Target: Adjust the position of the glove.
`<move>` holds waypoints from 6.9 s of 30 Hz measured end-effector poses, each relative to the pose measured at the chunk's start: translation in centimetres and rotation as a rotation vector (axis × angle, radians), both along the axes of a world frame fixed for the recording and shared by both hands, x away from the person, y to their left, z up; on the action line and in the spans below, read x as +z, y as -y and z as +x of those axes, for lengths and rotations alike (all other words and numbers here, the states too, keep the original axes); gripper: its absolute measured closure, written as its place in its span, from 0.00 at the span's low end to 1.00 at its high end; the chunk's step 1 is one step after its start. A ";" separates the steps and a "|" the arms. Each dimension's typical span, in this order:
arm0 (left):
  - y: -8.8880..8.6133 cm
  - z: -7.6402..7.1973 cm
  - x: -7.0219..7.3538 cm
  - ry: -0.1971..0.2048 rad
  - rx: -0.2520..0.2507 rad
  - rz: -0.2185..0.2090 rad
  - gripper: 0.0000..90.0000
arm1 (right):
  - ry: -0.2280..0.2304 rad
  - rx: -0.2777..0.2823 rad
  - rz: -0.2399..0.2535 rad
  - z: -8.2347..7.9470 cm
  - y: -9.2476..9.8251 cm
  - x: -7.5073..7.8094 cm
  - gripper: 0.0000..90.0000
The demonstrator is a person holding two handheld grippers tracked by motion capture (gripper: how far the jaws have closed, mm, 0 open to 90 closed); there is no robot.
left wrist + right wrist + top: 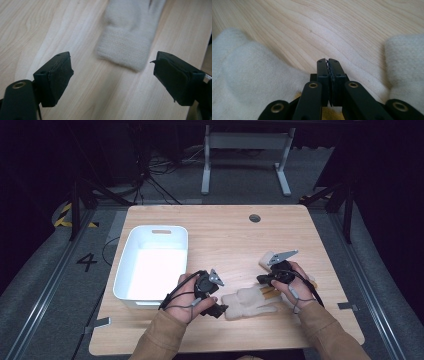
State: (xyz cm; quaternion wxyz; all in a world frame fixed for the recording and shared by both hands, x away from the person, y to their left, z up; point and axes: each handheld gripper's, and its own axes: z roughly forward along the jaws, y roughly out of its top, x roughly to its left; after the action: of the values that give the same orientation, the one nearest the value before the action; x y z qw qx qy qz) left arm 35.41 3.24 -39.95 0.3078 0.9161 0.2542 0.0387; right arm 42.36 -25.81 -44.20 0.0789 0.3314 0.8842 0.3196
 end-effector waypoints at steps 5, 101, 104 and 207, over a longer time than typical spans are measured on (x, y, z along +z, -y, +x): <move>0.2 0.1 0.0 0.005 0.016 -0.038 0.19 | -0.017 -0.007 -0.016 0.1 0.2 -0.2 0.99; -0.4 1.5 0.7 0.003 0.092 -0.081 0.29 | 0.078 -0.330 -0.027 1.2 8.7 -0.5 0.68; -0.5 1.5 0.6 0.001 0.095 -0.077 0.29 | 0.080 -0.318 -0.039 1.2 8.6 -0.4 0.73; -0.5 2.0 1.3 0.007 0.081 -0.124 0.29 | 0.150 0.330 0.172 -5.1 1.3 7.1 0.79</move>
State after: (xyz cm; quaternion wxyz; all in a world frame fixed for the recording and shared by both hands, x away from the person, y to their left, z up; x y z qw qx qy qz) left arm 37.44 3.77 -38.66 0.3631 0.8840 0.2918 0.0383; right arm 37.29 -27.09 -37.10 0.0628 0.1626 0.8877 0.4262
